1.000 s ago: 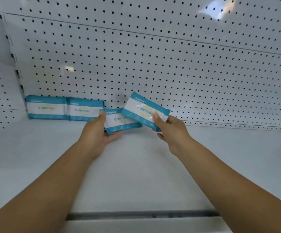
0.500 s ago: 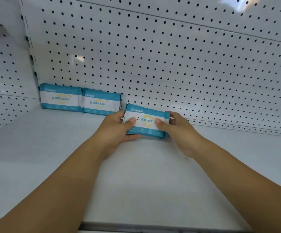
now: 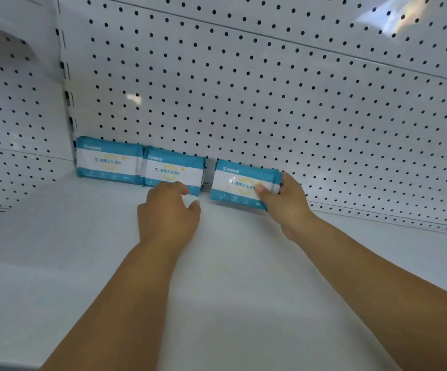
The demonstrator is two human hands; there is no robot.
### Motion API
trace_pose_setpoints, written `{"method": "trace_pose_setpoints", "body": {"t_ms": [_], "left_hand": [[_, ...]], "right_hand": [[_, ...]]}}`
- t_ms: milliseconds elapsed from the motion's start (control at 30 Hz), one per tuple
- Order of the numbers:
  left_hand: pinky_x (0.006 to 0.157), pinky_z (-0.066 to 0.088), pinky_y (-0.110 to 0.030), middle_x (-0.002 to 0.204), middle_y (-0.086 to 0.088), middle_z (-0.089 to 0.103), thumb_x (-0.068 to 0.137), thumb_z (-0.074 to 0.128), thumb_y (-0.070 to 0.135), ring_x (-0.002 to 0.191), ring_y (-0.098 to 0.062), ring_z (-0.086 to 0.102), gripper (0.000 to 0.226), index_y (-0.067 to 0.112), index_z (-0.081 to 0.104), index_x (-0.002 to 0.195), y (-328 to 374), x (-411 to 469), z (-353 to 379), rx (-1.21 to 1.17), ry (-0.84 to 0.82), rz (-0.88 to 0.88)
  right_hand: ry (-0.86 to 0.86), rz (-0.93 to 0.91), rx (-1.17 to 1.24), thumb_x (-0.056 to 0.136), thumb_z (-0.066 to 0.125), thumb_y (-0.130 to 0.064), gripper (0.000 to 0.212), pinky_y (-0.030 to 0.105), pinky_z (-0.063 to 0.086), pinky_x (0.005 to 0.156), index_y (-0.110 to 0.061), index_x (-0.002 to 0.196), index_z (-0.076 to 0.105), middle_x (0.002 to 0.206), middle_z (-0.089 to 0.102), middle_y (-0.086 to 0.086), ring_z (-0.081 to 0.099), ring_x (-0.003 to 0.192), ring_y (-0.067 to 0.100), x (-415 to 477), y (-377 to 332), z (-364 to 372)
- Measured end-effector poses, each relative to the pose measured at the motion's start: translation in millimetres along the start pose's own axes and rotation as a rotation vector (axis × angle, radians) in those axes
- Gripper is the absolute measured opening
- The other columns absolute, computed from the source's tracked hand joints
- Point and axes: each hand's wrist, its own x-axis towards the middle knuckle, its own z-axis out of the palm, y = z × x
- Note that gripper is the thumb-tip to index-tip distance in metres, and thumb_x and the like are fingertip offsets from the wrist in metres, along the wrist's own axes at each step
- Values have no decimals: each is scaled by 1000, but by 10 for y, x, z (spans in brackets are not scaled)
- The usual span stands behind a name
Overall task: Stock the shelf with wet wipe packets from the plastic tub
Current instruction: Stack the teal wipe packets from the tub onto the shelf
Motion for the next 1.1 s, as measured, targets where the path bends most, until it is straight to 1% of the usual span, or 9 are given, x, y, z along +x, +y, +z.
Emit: {"method": "trace_pose_setpoints", "body": {"t_ms": [67, 167, 300, 400, 500, 667, 767, 900, 1100], "left_hand": [[108, 33, -39, 144, -3, 47, 97, 59, 43, 134, -22, 42, 46, 22, 54, 138, -22, -20, 15, 197, -27, 19], [116, 27, -43, 151, -5, 42, 98, 51, 53, 139, -24, 38, 61, 19, 45, 147, -22, -10, 50, 301, -102, -9], [118, 28, -45, 150, -7, 42, 98, 45, 57, 139, -26, 39, 61, 17, 46, 145, -10, 2, 65, 384, -139, -19], [117, 28, -45, 150, -7, 41, 98, 44, 57, 138, -26, 39, 60, 18, 47, 144, -7, 7, 69, 404, -155, -27], [117, 27, -45, 150, -7, 41, 98, 44, 57, 139, -26, 38, 61, 18, 46, 145, 0, 5, 67, 408, -158, -25], [116, 27, -45, 151, -7, 40, 99, 43, 57, 140, -26, 37, 61, 17, 45, 146, -3, 2, 61, 411, -156, -23], [116, 27, -44, 151, -7, 40, 99, 44, 56, 140, -27, 37, 61, 17, 45, 145, -24, 1, 60, 412, -152, -23], [116, 27, -44, 152, -7, 39, 99, 44, 56, 140, -26, 36, 61, 17, 44, 146, -17, 8, 72, 410, -147, -28], [115, 27, -44, 150, -7, 41, 98, 45, 57, 139, -26, 38, 61, 18, 46, 145, -22, 28, 96, 402, -135, -24]], "right_hand": [[40, -38, -53, 94, 69, -18, 28, 36, 55, 93, -16, 119, 56, 118, 66, 4, 65, 105, 19, 79, 55, 81], [43, -60, -72, 96, 66, -19, 28, 29, 50, 89, -16, 121, 54, 115, 62, 0, 60, 102, 16, 153, 105, 185], [41, -126, -141, 96, 66, -20, 36, 29, 47, 90, -13, 128, 51, 115, 59, -1, 57, 105, 17, 199, 168, 275], [83, -212, -178, 93, 70, -18, 41, 33, 48, 94, -17, 128, 48, 121, 59, 1, 57, 108, 19, 207, 224, 321], [113, -229, -156, 90, 73, -18, 47, 33, 50, 90, -19, 127, 44, 117, 58, -2, 60, 104, 21, 215, 223, 321], [79, -217, -143, 89, 74, -14, 45, 17, 49, 72, -20, 123, 45, 112, 58, -4, 59, 92, 16, 283, 212, 253], [45, -197, -144, 86, 77, -16, 46, 24, 52, 73, -25, 115, 42, 112, 62, 2, 59, 85, 14, 336, 215, 192], [25, -185, -154, 85, 79, -17, 49, 19, 49, 70, -21, 116, 42, 105, 60, -2, 56, 79, 6, 355, 216, 148], [32, -205, -276, 87, 77, -33, 45, 8, 42, 64, -20, 119, 48, 92, 61, -12, 59, 79, 7, 291, 246, 142]]}}
